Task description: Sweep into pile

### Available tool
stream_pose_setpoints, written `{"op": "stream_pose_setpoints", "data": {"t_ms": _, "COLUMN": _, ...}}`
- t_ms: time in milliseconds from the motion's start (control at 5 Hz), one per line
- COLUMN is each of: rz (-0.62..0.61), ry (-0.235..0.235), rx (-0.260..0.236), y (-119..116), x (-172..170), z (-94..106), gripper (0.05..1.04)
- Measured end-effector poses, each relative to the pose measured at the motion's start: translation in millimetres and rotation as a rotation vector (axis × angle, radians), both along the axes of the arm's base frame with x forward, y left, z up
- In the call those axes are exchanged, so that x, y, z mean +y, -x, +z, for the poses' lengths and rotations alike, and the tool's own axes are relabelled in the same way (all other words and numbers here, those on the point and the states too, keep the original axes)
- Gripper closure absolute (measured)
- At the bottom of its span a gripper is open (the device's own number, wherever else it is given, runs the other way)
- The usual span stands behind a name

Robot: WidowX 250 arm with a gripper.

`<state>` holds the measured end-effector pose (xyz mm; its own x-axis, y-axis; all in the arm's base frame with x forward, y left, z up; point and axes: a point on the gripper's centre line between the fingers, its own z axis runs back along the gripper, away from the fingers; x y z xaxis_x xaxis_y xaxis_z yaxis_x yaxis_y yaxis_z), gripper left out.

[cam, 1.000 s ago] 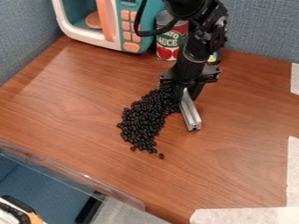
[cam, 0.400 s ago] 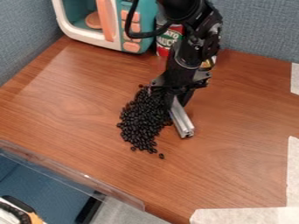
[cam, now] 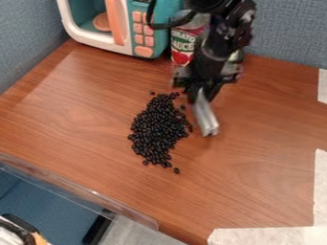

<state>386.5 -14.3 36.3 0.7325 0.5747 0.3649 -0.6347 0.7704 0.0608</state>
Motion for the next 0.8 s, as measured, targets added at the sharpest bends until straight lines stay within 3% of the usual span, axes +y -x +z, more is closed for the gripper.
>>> {"op": "stream_pose_setpoints", "data": {"t_ms": 400, "rz": -0.311, "ry": 0.016, "rx": -0.014, "y": -2, "x": -50, "z": 21.3, "gripper": 0.747}}
{"op": "stream_pose_setpoints", "data": {"t_ms": 800, "rz": -0.601, "ry": 0.074, "rx": 0.042, "y": 34, "x": -83, "z": 23.5, "gripper": 0.747}}
